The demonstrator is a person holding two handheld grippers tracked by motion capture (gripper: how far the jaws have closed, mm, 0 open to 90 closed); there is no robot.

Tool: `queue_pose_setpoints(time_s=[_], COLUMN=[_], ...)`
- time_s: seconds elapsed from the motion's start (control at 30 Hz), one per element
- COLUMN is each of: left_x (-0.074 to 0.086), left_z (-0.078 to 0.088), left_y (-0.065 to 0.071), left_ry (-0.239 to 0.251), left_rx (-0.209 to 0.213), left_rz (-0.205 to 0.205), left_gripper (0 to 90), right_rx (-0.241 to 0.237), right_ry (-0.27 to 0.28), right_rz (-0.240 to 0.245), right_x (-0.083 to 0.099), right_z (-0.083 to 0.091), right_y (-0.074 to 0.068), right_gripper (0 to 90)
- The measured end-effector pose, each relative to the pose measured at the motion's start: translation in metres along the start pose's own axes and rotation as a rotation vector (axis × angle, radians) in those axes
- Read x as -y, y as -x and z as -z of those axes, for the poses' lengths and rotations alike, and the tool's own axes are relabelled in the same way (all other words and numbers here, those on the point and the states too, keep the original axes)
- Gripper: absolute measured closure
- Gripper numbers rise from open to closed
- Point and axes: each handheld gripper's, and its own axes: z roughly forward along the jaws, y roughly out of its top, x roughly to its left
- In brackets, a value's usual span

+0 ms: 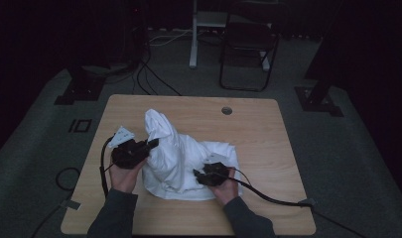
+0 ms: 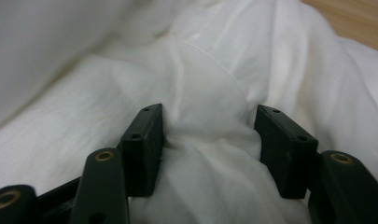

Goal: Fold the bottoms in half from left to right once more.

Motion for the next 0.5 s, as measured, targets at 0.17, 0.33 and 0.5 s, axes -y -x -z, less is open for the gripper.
queue_pose_setpoints(time_s=[0.17,0.33,0.5], left_x=[-0.002,0.013,0.049], left_z=[-0.021,-0.053,-0.103], left_y=[0.019,0.044,0.087], left_ry=[-0.052,-0.128,-0.273], left_rx=[0.021,0.102,0.172], left_rz=[-0.066,-0.112,-0.169], left_gripper=[84.2,83.9,83.7], right_rx=[-0.191,-0.018,0.022], right_ry=[0.107,0.212,0.262], right_rz=[0.06,-0.068,-0.148], right_x=[-0.012,0.001,0.006], right_z=[0.011,0.072,0.094], right_y=[-0.011,0.06,0.09], right_gripper=[36.7,37.5,34.2])
